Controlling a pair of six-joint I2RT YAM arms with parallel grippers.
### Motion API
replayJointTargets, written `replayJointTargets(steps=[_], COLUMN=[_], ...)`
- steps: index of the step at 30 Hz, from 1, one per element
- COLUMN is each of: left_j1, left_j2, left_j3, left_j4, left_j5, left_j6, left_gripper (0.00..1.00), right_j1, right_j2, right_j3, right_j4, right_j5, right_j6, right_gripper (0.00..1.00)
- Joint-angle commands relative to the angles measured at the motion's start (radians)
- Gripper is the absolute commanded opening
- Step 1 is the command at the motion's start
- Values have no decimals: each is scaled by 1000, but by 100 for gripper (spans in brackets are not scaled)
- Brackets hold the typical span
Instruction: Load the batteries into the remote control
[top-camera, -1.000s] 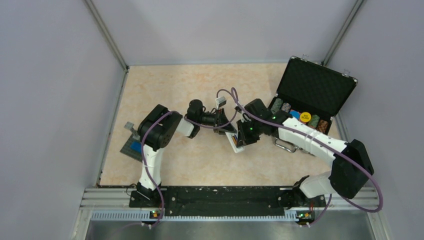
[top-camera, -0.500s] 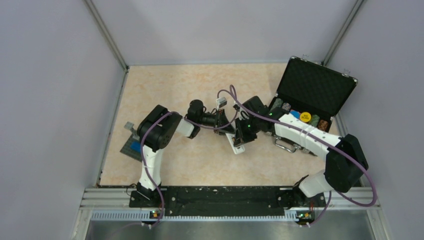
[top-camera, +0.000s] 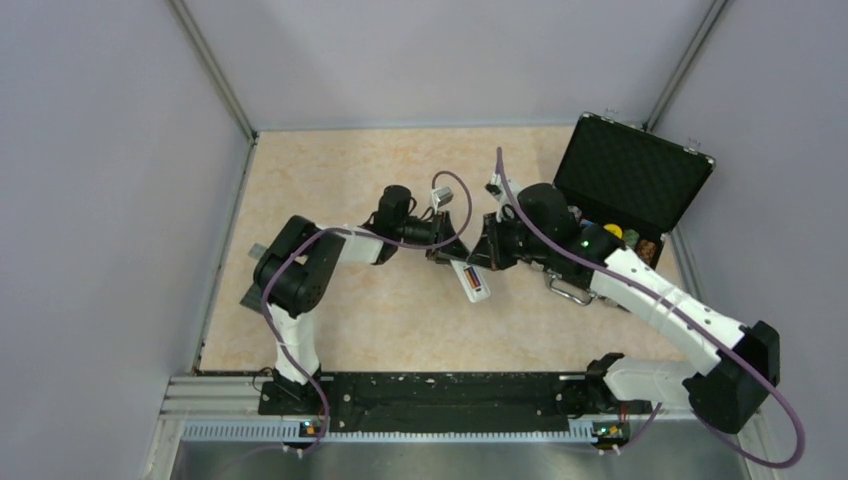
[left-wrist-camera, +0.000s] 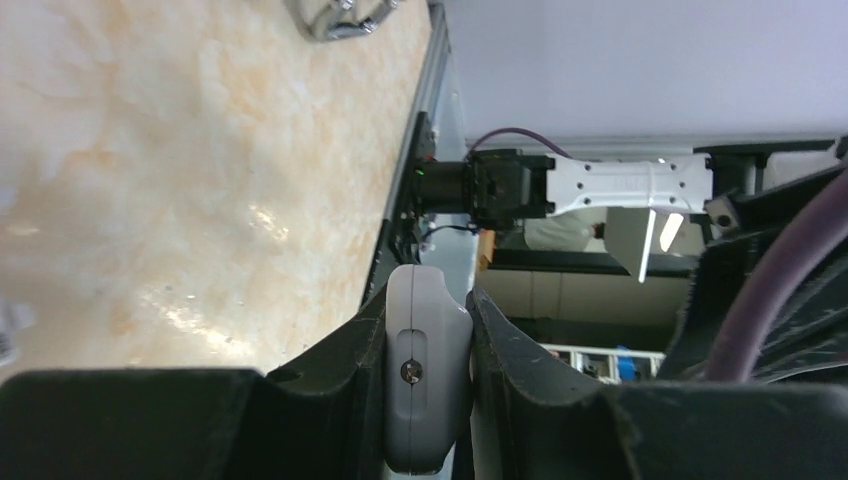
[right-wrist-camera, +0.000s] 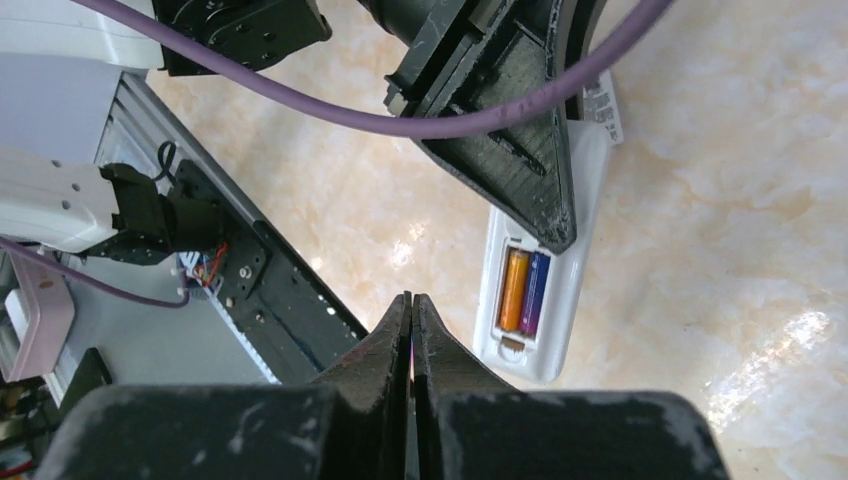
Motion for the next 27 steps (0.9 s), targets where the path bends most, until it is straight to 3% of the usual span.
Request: replayJointTargets(steps=[1,4,7,11,13,15,19,27], left_j1=[40,88,152,227,259,294,358,470], left_j2=[-87,-119,-170,-260,-309,-352,-414,-502], left_j3=[68,60,25,-20,-41,-70,-119,-128], left_j4=[-318,-379,-391,-500,-558,-578,-590,-725], left_j5=[-84,-124,-162,-229,-258,-275,-268,-286], left_j6=[241,270,279,346,387,400,412,484], left_gripper=[0,0,0,0,0,0,0,0], right_j1=[-17,-33,-49,-53,-53,-53,-48,-8], right_j2=[-92,-114,-104,-46,3,64,234,465], right_j3=[-33,-48,-63,-104,-131,-143,-112,13], right_j4=[71,75,82,141,206,269,331,339], right_j5=[69,112,163,264,270,254,181,252], right_j6=[-3,7,18,33,16,-17,-148,-331], right_gripper=[1,4,14,39,56,66,67,66])
